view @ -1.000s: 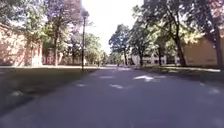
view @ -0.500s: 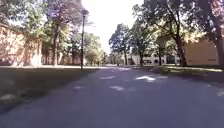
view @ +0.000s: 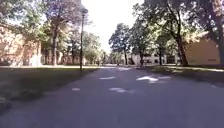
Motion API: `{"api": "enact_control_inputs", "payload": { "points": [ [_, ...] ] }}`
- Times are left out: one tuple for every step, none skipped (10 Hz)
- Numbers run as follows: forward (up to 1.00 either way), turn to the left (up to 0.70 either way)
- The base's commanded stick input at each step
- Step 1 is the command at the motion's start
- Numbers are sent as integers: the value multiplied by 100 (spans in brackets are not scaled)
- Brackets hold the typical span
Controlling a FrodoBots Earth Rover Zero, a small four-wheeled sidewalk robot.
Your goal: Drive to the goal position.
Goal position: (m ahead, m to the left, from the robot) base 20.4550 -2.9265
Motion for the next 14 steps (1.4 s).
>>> {"api": "enact_control_inputs", "payload": {
  "points": [
    [45,0],
    [45,0],
    [45,0],
    [45,0],
    [45,0],
    [45,0],
    [45,0],
    [45,0],
    [45,0],
    [45,0],
    [45,0],
    [45,0],
    [45,0],
    [45,0]
  ]
}}
